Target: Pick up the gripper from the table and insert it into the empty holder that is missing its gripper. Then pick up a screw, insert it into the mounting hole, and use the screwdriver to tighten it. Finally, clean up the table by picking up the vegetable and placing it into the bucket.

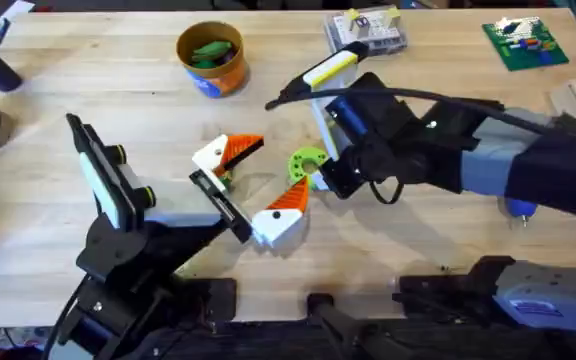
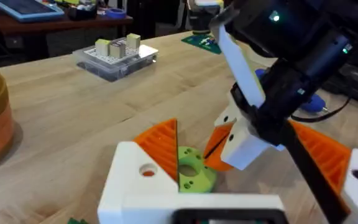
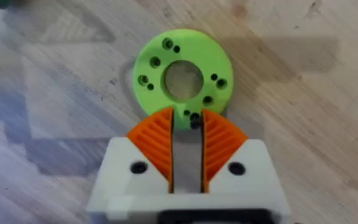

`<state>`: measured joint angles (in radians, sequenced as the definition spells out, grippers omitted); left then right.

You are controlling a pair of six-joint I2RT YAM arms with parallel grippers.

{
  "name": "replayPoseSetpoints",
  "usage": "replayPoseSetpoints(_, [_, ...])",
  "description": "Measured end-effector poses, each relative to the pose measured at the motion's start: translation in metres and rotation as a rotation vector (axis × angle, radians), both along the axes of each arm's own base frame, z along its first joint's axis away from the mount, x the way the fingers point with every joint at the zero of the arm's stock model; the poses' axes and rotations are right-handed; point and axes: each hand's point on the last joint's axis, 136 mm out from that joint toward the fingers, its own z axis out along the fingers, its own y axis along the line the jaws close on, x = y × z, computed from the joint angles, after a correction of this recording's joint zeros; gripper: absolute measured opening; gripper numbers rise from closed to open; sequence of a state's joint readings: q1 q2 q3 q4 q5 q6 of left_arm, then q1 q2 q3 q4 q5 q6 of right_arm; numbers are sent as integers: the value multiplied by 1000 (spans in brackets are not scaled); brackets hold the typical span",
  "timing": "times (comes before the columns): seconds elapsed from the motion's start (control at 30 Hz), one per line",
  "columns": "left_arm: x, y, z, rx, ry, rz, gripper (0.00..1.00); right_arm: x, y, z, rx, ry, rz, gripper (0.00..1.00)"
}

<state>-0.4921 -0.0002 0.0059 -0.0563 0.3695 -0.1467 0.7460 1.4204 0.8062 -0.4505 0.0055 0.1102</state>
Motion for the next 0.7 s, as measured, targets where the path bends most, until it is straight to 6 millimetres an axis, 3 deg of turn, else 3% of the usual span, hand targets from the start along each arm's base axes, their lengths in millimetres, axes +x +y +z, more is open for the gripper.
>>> replayPoseSetpoints(0.2, [0, 0, 0, 0, 0, 0, 986, -2, -2, -1, -11, 10, 0, 92])
replayPoseSetpoints(0.37, [0, 0, 0, 0, 0, 0, 986, -3, -3, -2, -14, 11, 2, 147])
replayPoseSetpoints(0.7, [0, 0, 0, 0, 0, 0, 986, -3, -3, -2, -14, 11, 3, 44])
